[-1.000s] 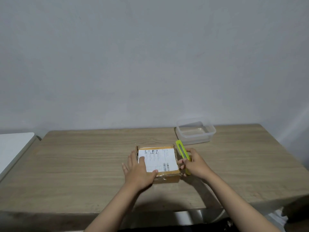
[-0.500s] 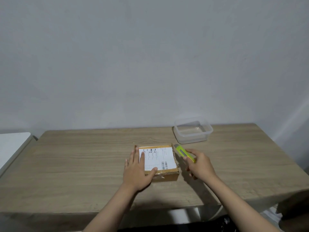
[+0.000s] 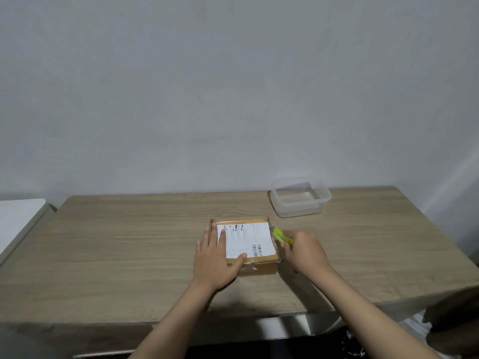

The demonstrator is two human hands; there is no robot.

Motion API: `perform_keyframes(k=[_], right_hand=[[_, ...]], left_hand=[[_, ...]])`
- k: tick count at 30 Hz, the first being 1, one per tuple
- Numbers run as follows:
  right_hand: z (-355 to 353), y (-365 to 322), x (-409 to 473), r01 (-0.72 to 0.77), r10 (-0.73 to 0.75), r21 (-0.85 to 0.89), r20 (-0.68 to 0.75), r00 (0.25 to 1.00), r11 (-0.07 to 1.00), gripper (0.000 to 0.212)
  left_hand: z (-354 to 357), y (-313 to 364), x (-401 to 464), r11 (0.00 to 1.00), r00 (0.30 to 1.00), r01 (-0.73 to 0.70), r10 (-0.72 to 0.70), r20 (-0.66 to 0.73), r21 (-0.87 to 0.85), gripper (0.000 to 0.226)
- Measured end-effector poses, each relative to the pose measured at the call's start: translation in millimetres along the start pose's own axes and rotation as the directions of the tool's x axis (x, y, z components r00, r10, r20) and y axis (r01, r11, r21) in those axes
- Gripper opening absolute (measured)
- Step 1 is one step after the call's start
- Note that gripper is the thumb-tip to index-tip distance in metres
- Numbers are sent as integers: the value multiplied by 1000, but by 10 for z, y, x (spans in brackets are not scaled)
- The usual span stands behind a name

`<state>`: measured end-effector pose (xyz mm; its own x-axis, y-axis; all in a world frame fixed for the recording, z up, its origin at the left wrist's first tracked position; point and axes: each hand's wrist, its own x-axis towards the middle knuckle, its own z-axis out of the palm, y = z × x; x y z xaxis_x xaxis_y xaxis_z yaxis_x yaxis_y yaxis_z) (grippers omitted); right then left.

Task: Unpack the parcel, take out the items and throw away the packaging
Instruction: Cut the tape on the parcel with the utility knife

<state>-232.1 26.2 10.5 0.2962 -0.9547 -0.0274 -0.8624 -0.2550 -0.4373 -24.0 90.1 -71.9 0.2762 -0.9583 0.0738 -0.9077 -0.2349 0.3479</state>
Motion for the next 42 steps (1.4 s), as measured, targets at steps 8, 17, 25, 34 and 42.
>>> perform_keyframes(k=[8, 17, 25, 34, 42], right_hand=[[47, -188, 79, -50, 59, -112, 77, 995, 992, 16], [-37, -270, 69, -56, 74, -136, 128, 989, 989, 13], [-38, -252, 10, -60, 89, -170, 164, 982, 984, 11], [-143, -262, -133, -97, 134, -165, 228, 965, 982, 13], [-203, -214, -345, -95, 116, -115, 198, 973, 989, 23]], left_hand=[[29, -6, 3, 1000, 1000, 9, -9, -24, -9, 97], [27, 6, 6, 999, 999, 30, -31, -19, -25, 102], [17, 14, 14, 1000, 1000, 25, -25, -8, -17, 104], [-12, 43, 20, 999, 999, 53, -53, 13, -9, 107], [-22, 51, 12, 998, 998, 66, -66, 18, -18, 97]])
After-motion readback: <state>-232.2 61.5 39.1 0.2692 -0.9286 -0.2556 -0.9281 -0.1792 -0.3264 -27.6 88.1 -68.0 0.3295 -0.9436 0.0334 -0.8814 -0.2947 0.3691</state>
